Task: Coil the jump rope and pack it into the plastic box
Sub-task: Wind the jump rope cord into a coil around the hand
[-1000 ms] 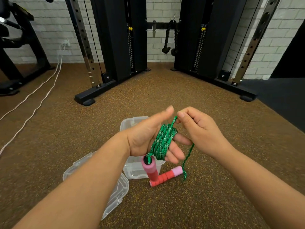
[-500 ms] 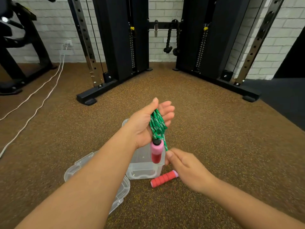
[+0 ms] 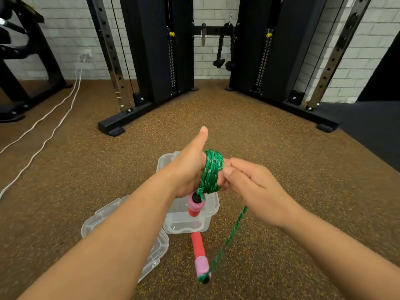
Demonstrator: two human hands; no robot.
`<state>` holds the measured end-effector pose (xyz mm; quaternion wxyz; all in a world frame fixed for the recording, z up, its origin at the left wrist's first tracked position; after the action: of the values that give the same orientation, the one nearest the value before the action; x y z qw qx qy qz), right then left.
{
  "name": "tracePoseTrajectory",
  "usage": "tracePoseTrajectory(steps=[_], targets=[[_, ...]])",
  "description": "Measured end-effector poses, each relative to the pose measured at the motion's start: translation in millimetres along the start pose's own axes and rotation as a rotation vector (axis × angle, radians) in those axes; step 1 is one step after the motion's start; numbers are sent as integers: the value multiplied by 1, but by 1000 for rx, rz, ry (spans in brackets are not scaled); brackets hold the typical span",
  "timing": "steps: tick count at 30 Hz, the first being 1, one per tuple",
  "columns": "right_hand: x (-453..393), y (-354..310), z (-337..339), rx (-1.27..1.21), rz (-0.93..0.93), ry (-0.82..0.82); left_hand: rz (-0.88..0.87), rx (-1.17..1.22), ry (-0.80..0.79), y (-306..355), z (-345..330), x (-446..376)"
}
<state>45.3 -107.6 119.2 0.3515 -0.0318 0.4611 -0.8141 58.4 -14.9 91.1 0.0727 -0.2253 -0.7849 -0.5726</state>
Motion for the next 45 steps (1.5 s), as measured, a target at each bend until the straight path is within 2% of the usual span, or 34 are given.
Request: tracePoseTrajectory(steps=[3, 7, 9, 13, 16, 21, 25, 30, 33, 37, 40, 45], targets=[[-3, -3, 10, -119, -12, 3, 59, -64, -119, -5, -6, 5], [-11, 5, 32, -19, -48, 141, 179, -161, -284, -12, -14, 11], [-15, 14, 33, 17, -70, 146, 162, -205, -327, -9, -21, 16], [-16, 32, 30, -62, -123, 168, 81, -206, -369, -2, -24, 21], [-14, 42, 21, -137, -158, 183, -37, -56, -324, 9, -22, 19], [-1, 65, -4, -200, -217, 139, -238, 427, -233, 42, -13, 19], [9, 70, -14, -135, -217, 92, -396, 501, -97, 55, 0, 17], [17, 63, -25, -52, -198, -1, -478, 509, 108, 52, 14, 10], [21, 44, -25, 25, -116, -55, -539, 367, 236, 52, 20, 8], [20, 14, -7, 16, -29, -50, -540, -162, 373, 49, 20, 8], [11, 2, 10, -50, 7, 1, -436, -400, 321, 40, 11, 8], [-4, 1, 32, -187, -15, 94, -191, -490, 121, 23, -6, 14]])
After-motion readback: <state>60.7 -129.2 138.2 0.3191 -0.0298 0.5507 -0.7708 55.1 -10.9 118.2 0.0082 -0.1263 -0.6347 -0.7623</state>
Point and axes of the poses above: each hand's wrist, its own x-axis away from the middle knuckle, its own z-axis out of the back of the hand, y = z × x, the point moved 7 cm from there along -x, towards the middle knuckle, and after that the axes turned 10 degrees about x, right-handed, at the moved point
